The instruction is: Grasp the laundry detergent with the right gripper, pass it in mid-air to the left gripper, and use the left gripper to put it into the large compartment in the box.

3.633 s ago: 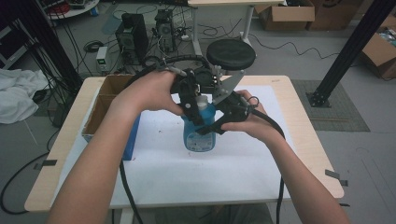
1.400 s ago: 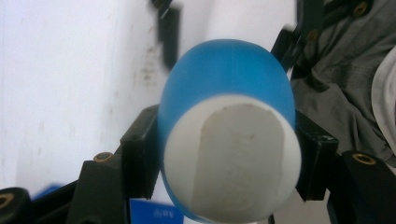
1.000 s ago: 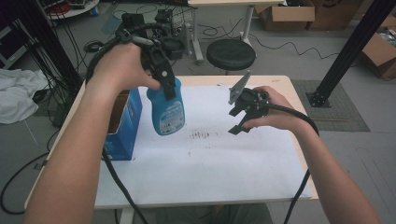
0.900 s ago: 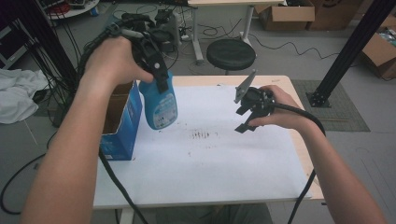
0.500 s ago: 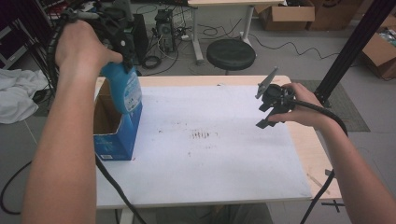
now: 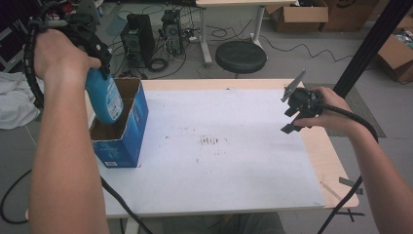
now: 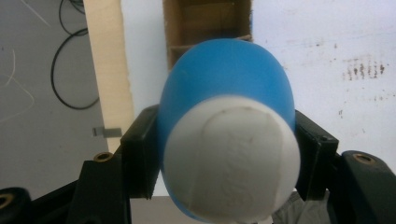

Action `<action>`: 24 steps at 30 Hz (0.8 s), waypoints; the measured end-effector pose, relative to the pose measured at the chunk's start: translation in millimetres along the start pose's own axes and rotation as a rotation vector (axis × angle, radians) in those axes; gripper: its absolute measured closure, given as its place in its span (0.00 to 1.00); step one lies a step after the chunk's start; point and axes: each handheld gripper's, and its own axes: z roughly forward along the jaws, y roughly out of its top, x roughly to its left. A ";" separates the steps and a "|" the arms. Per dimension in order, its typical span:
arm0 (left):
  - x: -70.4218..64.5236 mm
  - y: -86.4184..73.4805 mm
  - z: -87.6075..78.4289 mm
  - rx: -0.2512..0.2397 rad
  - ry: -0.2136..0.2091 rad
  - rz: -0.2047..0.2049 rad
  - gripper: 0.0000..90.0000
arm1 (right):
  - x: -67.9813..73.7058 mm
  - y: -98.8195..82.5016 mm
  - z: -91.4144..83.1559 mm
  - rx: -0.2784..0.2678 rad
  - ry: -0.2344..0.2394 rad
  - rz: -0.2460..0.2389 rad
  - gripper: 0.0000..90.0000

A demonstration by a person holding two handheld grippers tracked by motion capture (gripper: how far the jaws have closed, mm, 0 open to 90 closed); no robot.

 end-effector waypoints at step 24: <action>5.0 -6.5 98.5 0.096 -0.046 -0.030 0.43 | 2.8 -7.1 -0.1 0.018 -0.011 0.014 0.34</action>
